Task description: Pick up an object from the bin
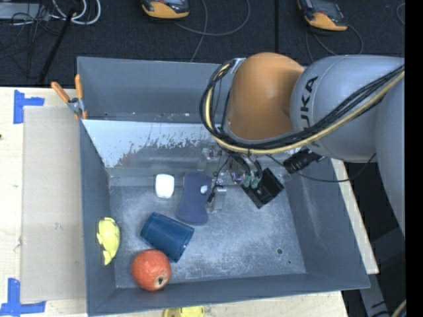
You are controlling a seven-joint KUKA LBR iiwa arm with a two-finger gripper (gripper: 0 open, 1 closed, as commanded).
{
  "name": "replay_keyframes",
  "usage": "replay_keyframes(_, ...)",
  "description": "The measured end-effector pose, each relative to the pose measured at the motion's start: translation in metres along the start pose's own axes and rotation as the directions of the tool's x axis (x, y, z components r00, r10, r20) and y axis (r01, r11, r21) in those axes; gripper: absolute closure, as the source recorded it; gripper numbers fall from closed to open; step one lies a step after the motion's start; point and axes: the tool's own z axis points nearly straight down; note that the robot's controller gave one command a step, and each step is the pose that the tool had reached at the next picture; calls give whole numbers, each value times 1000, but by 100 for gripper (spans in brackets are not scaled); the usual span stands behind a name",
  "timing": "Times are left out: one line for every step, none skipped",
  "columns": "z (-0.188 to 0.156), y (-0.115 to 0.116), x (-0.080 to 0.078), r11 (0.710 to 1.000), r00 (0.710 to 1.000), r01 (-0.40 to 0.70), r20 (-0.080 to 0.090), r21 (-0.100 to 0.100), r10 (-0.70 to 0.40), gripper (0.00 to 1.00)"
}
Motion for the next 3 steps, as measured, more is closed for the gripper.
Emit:
replay_keyframes(-5, 0, -1, 1000, 1000, -2, 7, -1, 2, 0)
replay_keyframes(34, 2, 4, 970, 970, 242, 14, 3, -242, 0)
replay_keyframes(59, 8, 22, 866, 866, 500, 0, 1, -500, 0)
